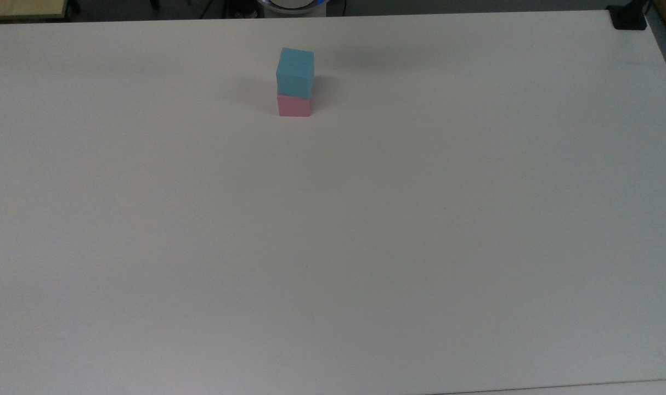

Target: Put blue cube on pink cube

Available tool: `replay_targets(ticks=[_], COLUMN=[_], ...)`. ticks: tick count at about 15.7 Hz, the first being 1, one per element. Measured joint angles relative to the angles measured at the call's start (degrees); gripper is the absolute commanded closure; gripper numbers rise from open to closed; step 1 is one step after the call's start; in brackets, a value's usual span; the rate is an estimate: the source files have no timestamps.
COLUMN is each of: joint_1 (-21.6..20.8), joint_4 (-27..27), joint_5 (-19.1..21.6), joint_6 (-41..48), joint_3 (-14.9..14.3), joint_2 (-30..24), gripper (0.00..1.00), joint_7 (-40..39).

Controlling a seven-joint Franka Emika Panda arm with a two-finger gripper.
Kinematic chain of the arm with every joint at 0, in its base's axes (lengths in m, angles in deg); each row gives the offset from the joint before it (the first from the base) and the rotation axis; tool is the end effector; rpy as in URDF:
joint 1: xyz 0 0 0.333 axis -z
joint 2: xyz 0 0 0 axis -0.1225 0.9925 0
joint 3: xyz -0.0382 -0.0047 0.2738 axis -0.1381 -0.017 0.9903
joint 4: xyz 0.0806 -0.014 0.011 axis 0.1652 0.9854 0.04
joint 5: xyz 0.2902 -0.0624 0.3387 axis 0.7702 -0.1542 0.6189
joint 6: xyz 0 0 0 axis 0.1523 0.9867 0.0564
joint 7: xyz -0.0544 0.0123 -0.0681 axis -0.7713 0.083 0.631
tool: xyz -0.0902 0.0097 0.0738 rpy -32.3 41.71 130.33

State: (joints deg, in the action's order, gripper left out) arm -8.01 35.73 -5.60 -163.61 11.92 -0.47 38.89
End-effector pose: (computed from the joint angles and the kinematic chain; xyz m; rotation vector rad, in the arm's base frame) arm 0.5583 0.0885 0.6089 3.0759 -0.0559 0.0039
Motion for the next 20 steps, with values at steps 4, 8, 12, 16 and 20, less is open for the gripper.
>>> replay_targets(ticks=[4, 8, 12, 16, 20], joint_1=[1.3, 3.5, 6.2, 12.8, 14.8], joint_4=[-2.4, -6.8, -7.4, -7.5, -7.6], joint_5=[0.0, 0.2, 0.9, 2.0, 2.0], joint_6=[-1.4, -1.7, -6.9, -7.8, -7.8], joint_3=[-0.3, -0.4, 0.0, 5.1, 6.9], joint_2=[3.9, 9.3, 11.6, 12.2, 12.2], gripper=[0.00, 0.00, 0.00, 0.00, 0.00], joint_7=[-0.5, -4.5, -5.3, -5.3, -5.3])
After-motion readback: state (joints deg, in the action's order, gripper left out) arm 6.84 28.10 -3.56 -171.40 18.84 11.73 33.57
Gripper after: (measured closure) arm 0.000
